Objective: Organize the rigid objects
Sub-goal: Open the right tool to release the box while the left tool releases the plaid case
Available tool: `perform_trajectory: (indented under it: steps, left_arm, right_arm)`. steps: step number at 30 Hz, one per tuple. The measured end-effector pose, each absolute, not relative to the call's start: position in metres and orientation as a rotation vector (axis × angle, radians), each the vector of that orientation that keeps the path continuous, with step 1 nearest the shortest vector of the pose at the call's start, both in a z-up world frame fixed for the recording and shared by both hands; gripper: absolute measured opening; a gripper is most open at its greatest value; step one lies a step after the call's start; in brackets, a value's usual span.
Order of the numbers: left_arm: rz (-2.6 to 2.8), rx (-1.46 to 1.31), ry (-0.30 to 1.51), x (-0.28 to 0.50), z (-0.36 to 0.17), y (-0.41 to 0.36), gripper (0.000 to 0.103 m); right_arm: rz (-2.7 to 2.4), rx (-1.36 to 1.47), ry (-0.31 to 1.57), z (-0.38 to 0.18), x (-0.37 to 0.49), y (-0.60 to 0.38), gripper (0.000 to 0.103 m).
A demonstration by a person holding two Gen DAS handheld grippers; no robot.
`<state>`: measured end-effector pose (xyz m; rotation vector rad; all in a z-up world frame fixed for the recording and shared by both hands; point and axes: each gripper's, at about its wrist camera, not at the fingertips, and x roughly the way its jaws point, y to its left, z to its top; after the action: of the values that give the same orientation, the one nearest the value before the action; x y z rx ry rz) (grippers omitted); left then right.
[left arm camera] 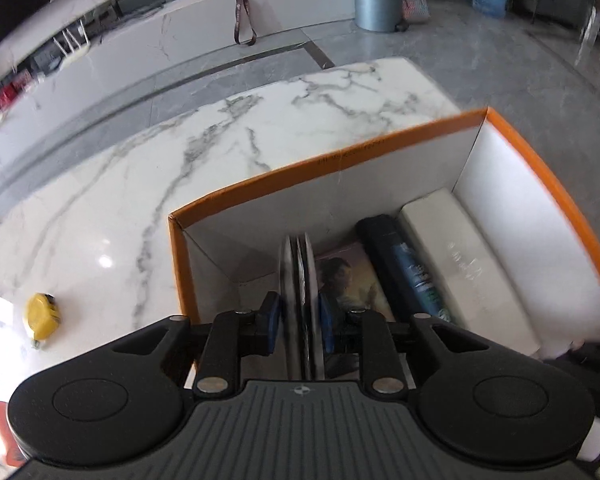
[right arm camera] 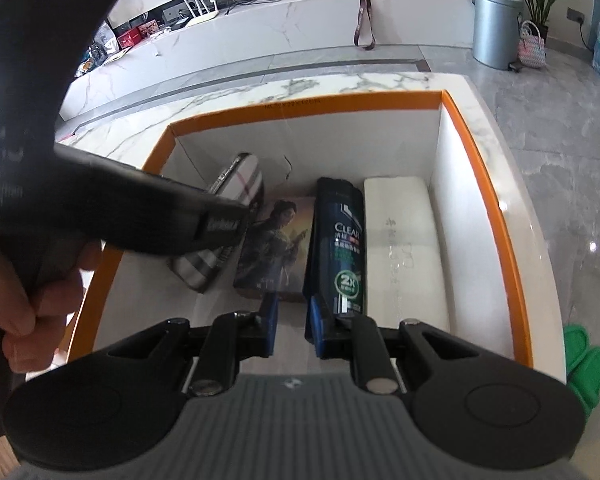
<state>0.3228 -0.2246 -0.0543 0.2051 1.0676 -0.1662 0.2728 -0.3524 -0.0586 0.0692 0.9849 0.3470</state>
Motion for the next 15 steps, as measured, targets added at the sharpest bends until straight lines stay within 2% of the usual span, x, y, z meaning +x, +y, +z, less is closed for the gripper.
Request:
perform_trajectory:
  steps: [3, 5, 15]
  left_arm:
    - [-0.215, 0.121, 1.081, 0.325, -0.049, -0.214, 0.027]
    - [-0.227, 0.043, 1.087, 0.326, -0.043, -0.202, 0.027]
    - [-0.257, -0.239, 0.924, 0.291, 0.002, -0.131, 0.027]
  right_arm:
    - [0.351, 0.062, 0.989, -0.058, 0.269, -0.352, 0.020]
    - [0.356, 0.066, 0.991, -0.059, 0.268, -0.351, 0.027]
    - [0.420, 0.076, 1.020, -0.060, 0.277, -0.324, 0.030]
